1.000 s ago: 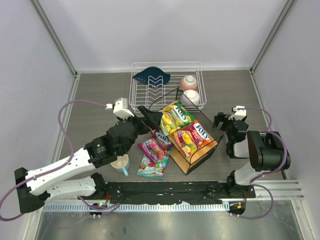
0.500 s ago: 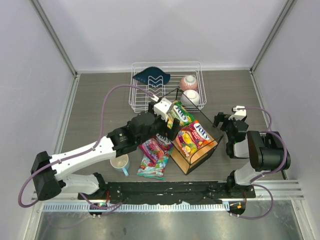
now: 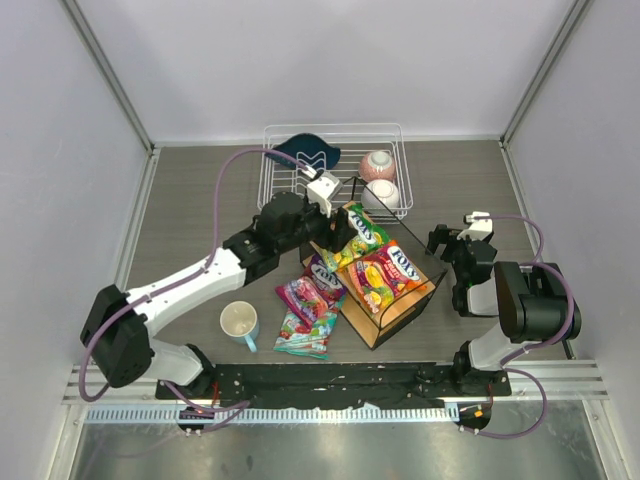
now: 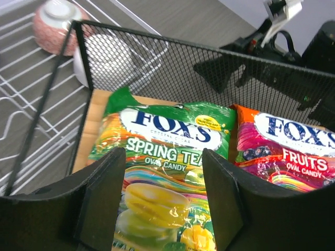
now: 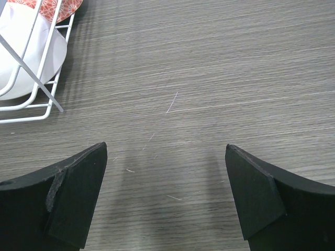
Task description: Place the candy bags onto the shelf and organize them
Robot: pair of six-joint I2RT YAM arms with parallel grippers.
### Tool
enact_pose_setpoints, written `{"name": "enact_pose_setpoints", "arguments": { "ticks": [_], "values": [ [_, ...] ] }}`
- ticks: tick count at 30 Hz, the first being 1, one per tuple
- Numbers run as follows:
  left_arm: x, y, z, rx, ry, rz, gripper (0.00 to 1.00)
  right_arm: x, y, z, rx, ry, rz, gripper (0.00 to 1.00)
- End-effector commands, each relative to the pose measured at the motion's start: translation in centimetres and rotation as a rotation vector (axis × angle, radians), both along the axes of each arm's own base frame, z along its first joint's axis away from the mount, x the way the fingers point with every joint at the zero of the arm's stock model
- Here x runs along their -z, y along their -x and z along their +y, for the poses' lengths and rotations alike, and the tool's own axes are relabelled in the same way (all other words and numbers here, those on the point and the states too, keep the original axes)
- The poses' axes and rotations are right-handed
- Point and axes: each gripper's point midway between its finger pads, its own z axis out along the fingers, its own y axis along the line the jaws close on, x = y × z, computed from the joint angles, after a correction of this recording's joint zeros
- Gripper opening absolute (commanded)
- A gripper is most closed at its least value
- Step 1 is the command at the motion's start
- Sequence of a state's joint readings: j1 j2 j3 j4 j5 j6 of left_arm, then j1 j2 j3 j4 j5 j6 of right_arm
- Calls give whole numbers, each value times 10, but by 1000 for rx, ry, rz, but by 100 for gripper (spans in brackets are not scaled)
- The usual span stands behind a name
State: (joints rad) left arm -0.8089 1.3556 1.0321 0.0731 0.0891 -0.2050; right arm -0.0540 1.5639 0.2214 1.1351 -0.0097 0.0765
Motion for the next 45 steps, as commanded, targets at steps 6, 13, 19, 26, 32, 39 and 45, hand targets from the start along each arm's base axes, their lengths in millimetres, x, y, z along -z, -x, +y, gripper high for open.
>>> {"name": "enact_pose_setpoints", "arguments": {
  "ticks": [6, 13, 19, 26, 32, 39, 45],
  "values": [
    [-17, 3, -29, 133, 87, -3, 55, -27, -11, -1, -1, 22, -90, 100],
    [9, 1, -26, 109, 66, 27, 27, -26, -10, -1, -1, 22, -88, 100],
    [38, 2, -28, 100, 84, 82, 13, -26, -11, 0, -1, 19, -88, 100],
    [51, 5, -31, 113, 90, 110, 5, -48, -16, -18, 108, 8, -76, 100],
    [59, 6, -32, 116, 95, 122, 0, -119, -18, -30, 178, 12, -180, 100],
    [65, 7, -30, 95, 119, 138, 0, -202, -4, -25, 212, -106, -194, 100],
    [71, 7, -26, 64, 150, 150, 0, -265, 4, 1, 116, -195, -179, 100]
  ]
}}
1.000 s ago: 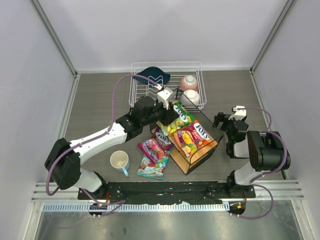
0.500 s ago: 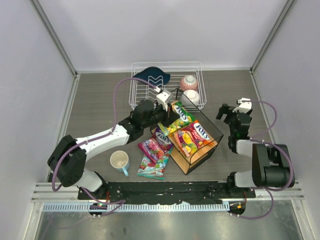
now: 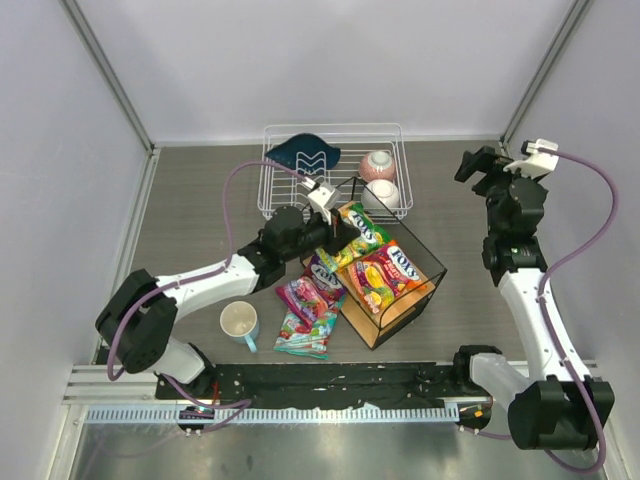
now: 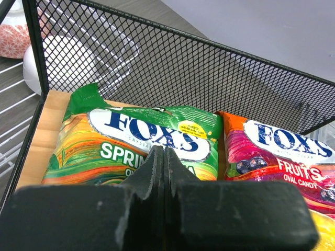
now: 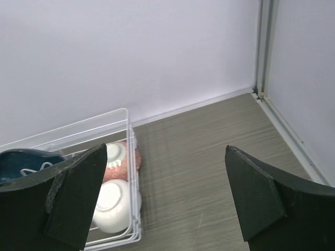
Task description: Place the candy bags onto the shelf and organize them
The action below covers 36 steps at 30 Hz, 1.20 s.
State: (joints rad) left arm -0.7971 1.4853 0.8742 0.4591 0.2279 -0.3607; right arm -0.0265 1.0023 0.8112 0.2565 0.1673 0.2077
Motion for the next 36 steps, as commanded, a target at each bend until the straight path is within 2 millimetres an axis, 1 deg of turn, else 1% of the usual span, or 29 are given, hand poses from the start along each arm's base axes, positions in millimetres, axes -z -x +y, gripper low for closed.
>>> {"name": "enact_pose_setpoints", "arguments": {
  "ticks": [1, 3, 4, 5, 6, 7, 8, 9, 10, 12, 13, 14, 16, 17, 20, 21, 23, 24, 25, 27, 28, 29, 30, 32, 33, 36],
  "values": [
    [34, 4, 8, -27, -33, 79, 1, -9, 20, 22, -87, -98, 91, 100],
    [37, 4, 9, -38, -26, 88, 2, -19, 26, 28, -123, -99, 86, 100],
    [42, 5, 10, -42, -28, 93, 3, -32, 28, 33, -148, -98, 69, 100],
    [40, 5, 10, -44, -15, 86, 4, -33, 29, 34, -153, -110, 81, 100],
    [40, 5, 10, -47, -6, 92, 5, -38, 30, 36, -159, -137, 75, 100],
    [42, 5, 11, -48, -1, 96, 7, -47, 31, 38, -170, -148, 58, 100],
    [43, 6, 11, -47, 8, 94, 7, -48, 33, 45, -210, -156, 58, 100],
    [45, 6, 10, -48, 11, 96, 7, -53, 36, 48, -221, -170, 39, 100],
    [47, 7, 11, -51, 19, 103, 9, -53, 37, 50, -231, -180, 36, 100],
    [50, 8, 11, -49, 36, 102, 9, -59, 42, 56, -269, -180, 13, 100],
    [54, 9, 10, -46, 39, 112, 9, -59, 43, 58, -278, -182, 11, 100],
    [54, 9, 10, -45, 52, 107, 10, -60, 44, 60, -288, -180, 9, 100],
    [65, 11, 11, -45, 45, 124, 10, -64, 47, 60, -293, -176, -1, 100],
    [65, 10, 11, -50, 55, 122, 11, -65, 48, 60, -293, -176, -4, 100],
    [73, 9, 10, -51, 39, 131, 11, -64, 49, 60, -291, -166, -2, 100],
    [70, 7, 7, -47, 40, 125, 12, -62, 49, 59, -289, -163, 2, 100],
    [70, 7, 6, -36, 18, 124, 12, -60, 50, 59, -287, -158, 7, 100],
    [61, 5, 3, -33, 23, 112, 12, -56, 49, 59, -286, -158, 18, 100],
    [61, 6, 4, -29, 8, 119, 13, -55, 49, 59, -286, -157, 19, 100],
    [39, 3, 3, -29, 19, 77, 14, -53, 51, 58, -285, -149, 21, 100],
    [36, 4, 4, -26, 1, 79, 15, -53, 51, 58, -282, -146, 21, 100],
    [28, 4, 5, -26, 2, 66, 15, -53, 52, 58, -282, -145, 20, 100],
    [10, 4, 6, -24, 15, 29, 16, -52, 52, 57, -280, -140, 21, 100],
    [0, 5, 10, -27, 1, 17, 18, -51, 52, 56, -274, -140, 24, 100],
    [-16, 4, 12, -37, 12, -19, 19, -49, 52, 56, -274, -140, 29, 100],
    [-28, 1, 18, -57, -1, -46, 21, -44, 51, 57, -276, -143, 39, 100]
  ]
}}
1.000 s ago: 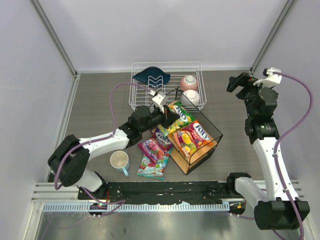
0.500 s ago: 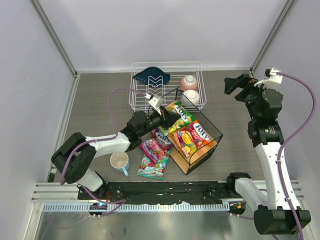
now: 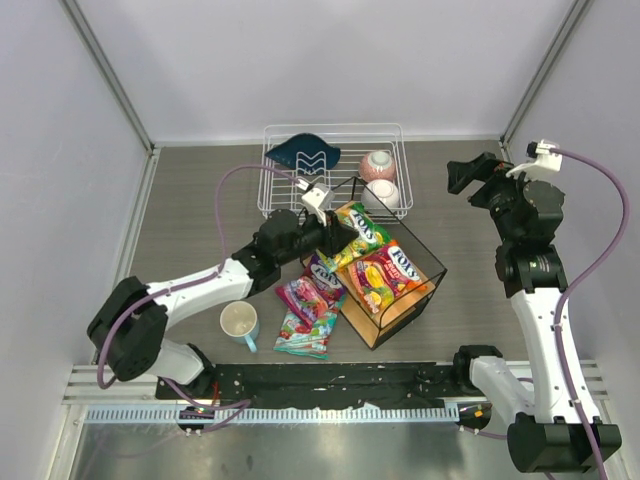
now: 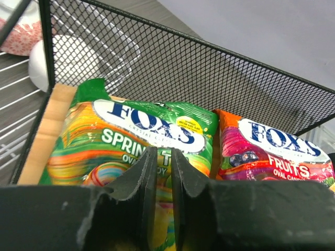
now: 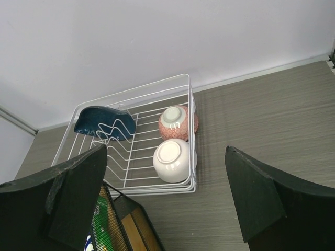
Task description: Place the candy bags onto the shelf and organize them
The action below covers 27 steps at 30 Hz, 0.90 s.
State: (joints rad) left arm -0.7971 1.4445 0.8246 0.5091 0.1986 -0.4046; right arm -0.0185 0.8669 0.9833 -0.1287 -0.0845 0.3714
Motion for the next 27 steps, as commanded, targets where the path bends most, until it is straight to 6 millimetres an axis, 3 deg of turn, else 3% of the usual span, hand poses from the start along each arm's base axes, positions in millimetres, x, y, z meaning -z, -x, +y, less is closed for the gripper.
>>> {"name": "enact_pose_setpoints", "arguments": {
  "ticks": [1, 7, 19, 22, 27],
  "values": [
    [-22, -3, 14, -40, -69, -62, 21, -5, 3, 2, -11, 11, -27, 100],
    [-19, -13, 15, -66, -106, -91, 21, -2, 1, 4, -23, 9, -18, 100],
    [-59, -30, 6, -77, -68, -169, 20, 5, -1, 4, -25, 18, -2, 100],
    [-56, -39, 11, -122, -80, -178, 19, 5, -1, 6, -32, 18, 0, 100],
    [-35, -57, 20, -196, -107, -163, 17, 4, -2, 7, -40, 18, 0, 100]
  ]
}}
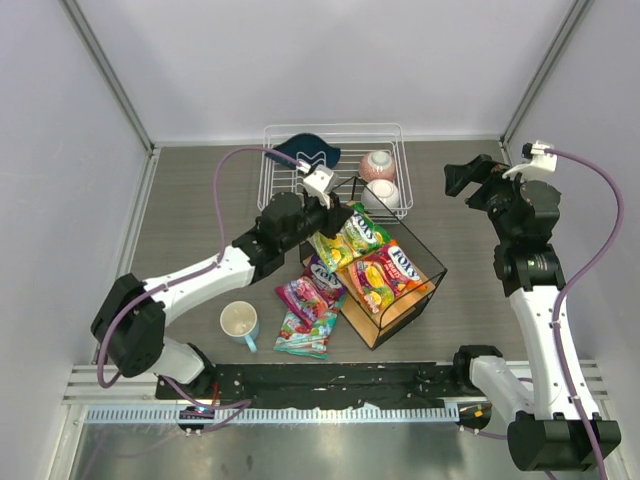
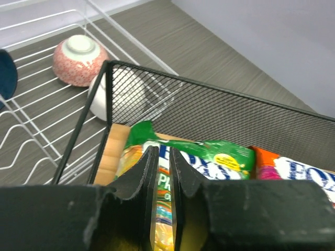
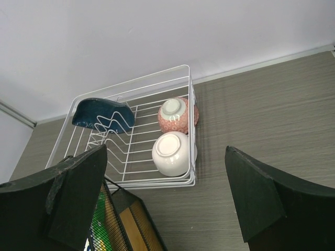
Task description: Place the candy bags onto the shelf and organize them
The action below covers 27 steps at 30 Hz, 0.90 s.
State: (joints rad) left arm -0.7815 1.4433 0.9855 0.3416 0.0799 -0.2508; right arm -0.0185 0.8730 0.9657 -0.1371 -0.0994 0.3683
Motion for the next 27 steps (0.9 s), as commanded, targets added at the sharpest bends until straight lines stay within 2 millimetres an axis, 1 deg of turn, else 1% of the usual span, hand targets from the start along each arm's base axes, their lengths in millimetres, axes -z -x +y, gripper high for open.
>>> {"name": "enact_pose_setpoints", "arguments": {
  "ticks": [1, 2, 4, 6, 7, 9, 10, 12, 13, 15, 16, 24, 27],
  "values": [
    [5, -23, 9, -87, -4, -34, 17, -8, -1, 5, -27, 15, -31, 100],
    [8, -24, 9, -91, -3, -33, 17, -7, -1, 5, -27, 17, -29, 100],
    [22, -26, 9, -93, -15, -13, 17, -7, -1, 4, -27, 21, -30, 100],
    [29, -26, 8, -93, -23, 1, 16, -6, 0, 4, -26, 23, -27, 100],
    [38, -24, 9, -94, -32, 18, 16, -6, 0, 4, -26, 26, -25, 99],
    [45, -22, 10, -93, -30, 29, 16, -4, 0, 3, -21, 27, -21, 100],
    [56, -19, 13, -95, -37, 49, 16, -3, 0, 3, -20, 27, -21, 99],
    [63, -21, 19, -126, -36, 54, 16, -3, 1, 3, -20, 27, -21, 100],
    [72, -18, 21, -128, -47, 69, 16, -2, 0, 3, -20, 27, -18, 100],
    [79, -16, 23, -132, -54, 78, 16, 1, 0, 4, -23, 24, -11, 100],
    [87, -14, 26, -135, -66, 89, 16, 0, 0, 4, -24, 23, -13, 100],
    [120, -9, 33, -143, -118, 132, 15, 5, -1, 4, -23, 18, -2, 99],
    [124, -8, 32, -141, -119, 140, 15, 6, 0, 3, -17, 19, 0, 100]
  ]
}}
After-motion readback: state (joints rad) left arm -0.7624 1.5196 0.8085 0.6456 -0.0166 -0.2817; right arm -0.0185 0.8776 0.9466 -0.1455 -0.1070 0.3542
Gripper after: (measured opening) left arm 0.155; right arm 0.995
